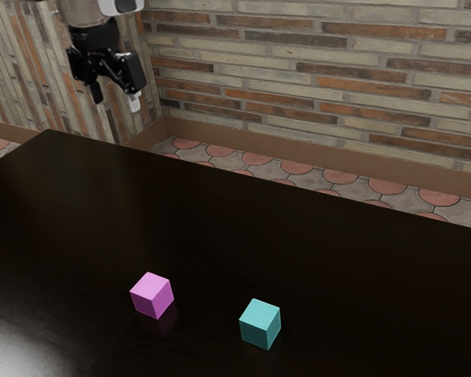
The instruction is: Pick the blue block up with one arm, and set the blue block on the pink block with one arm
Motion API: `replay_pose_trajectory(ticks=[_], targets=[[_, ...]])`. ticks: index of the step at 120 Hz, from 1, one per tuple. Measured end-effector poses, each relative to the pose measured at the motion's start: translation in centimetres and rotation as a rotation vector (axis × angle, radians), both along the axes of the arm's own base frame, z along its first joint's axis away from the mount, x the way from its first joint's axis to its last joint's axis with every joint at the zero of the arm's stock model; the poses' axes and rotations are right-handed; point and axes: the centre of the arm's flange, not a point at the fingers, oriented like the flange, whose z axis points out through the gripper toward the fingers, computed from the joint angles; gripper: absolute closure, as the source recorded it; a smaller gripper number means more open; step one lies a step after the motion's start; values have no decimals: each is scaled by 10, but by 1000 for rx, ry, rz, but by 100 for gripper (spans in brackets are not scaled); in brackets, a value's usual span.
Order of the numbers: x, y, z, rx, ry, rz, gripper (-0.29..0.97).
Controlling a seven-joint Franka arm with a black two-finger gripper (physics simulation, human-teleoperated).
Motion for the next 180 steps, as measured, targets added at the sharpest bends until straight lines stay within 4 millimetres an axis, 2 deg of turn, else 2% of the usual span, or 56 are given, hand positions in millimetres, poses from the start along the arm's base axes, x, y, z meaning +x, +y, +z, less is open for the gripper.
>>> replay_pose_trajectory(ticks=[29,32,37,40,45,51,65,85,106,112,119,133,149,168,180], targets=[[-2,-5,3,0,5,-17,0],[-5,-4,16,1,-20,-16,0],[-15,-3,60,6,-103,-15,0],[-20,-2,77,8,-134,-14,0],[-25,-4,91,12,-156,-17,0],[-23,-9,92,14,-152,-29,0],[-9,-26,73,13,-108,-66,0],[38,-63,18,-6,-61,-139,0],[63,-85,-10,-8,-80,-181,0],[74,-88,-31,-3,-65,-187,0],[83,-91,-73,5,-22,-193,0],[87,-105,-130,9,5,-221,0],[87,-122,-171,3,-9,-253,0],[96,-139,-200,-23,-46,-277,0],[99,-152,-208,-39,-70,-286,0]])
